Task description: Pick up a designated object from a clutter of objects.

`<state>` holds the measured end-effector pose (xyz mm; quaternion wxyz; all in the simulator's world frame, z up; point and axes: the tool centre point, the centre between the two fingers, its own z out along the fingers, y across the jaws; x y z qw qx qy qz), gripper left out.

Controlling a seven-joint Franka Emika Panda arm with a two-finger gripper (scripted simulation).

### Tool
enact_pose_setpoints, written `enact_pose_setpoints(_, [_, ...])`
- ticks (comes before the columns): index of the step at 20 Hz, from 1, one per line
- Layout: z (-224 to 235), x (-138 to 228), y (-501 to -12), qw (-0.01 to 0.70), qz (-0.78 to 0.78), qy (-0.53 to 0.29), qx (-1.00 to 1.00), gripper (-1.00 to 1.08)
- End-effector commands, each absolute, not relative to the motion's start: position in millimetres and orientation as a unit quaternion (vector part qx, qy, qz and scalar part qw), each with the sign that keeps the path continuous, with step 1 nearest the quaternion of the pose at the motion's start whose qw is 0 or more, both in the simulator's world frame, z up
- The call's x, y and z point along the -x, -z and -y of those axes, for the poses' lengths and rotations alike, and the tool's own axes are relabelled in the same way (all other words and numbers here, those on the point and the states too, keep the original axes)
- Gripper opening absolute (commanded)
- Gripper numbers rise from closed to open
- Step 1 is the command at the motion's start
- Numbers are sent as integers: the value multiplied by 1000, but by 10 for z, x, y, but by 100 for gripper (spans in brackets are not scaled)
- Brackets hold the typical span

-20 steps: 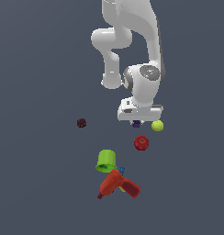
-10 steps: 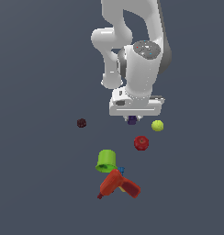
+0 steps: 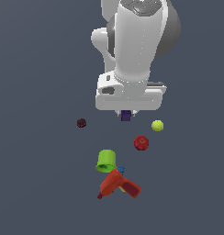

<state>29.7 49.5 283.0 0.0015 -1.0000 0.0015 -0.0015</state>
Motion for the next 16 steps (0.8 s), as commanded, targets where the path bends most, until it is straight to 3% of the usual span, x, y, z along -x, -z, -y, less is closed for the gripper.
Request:
enact_pose_setpoints(1, [-416,-393,-3012,1,-1,1,1000,-100])
enact_pose_setpoints(16, [-211,-680,-3486,0,-2,0,1000,-100])
